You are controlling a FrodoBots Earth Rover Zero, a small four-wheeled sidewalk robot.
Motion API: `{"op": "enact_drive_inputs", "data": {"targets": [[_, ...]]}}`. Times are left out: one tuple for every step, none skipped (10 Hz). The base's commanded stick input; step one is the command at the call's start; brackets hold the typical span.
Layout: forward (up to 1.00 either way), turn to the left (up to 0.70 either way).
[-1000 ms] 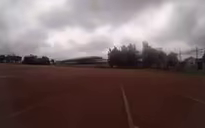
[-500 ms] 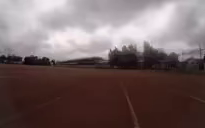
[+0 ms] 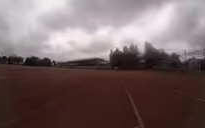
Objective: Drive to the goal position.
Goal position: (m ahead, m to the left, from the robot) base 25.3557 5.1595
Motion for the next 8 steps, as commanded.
{"op": "enact_drive_inputs", "data": {"targets": [[0.7,0.0],[0.7,0.0],[0.7,0.0],[0.7,0.0],[0.7,0.0],[0.7,0.0],[0.7,0.0],[0.7,0.0]]}}
